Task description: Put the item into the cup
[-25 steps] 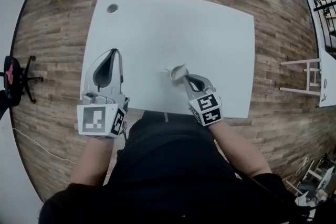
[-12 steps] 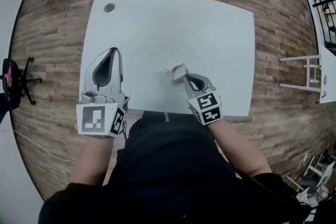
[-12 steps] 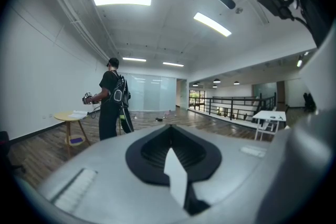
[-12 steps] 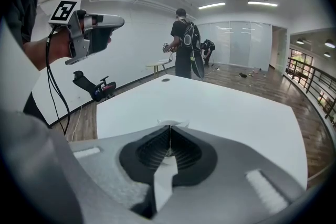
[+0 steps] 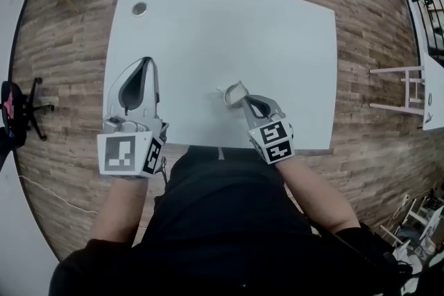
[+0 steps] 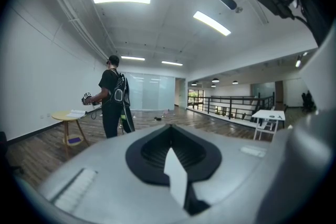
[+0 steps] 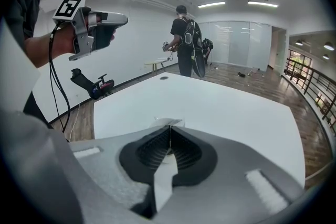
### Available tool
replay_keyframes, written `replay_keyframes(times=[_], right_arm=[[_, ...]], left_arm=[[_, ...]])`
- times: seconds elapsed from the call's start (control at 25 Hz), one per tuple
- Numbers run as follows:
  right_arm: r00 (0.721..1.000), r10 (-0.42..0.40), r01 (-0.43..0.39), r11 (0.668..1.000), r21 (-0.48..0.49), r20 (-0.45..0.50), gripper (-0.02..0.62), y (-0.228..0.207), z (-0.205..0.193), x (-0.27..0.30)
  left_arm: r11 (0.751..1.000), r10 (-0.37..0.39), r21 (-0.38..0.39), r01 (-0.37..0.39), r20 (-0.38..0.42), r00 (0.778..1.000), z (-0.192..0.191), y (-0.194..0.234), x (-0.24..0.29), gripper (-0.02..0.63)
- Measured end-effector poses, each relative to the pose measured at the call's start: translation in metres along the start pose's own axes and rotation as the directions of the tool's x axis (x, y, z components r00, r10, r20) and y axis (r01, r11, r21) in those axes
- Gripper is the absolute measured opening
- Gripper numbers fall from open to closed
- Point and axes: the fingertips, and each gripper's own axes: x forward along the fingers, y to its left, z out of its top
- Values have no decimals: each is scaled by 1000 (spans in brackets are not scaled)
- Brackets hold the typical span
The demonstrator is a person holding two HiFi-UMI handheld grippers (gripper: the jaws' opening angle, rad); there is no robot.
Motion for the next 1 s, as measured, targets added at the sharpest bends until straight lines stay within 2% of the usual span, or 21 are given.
replay_keyframes(times=[0.64, 0.68, 0.8, 1.0], right_arm=[[998, -52, 52, 998, -22, -22, 16, -7, -1, 2], [998, -60, 60, 998, -23, -18, 32, -8, -1, 1], [996, -84, 84, 996, -21, -5, 133, -15, 1, -4], [993, -119, 119, 993, -14, 23, 218, -21, 6, -10]], left_arm=[[1000, -21, -3, 21, -5, 1000, -2, 2, 6, 6], [1000, -22, -4, 22, -3, 1000, -2, 0, 6, 6], [1000, -23, -2, 23, -2, 1000, 0, -3, 7, 6], [1000, -27, -3, 27, 10, 1000, 3, -3, 6, 6]])
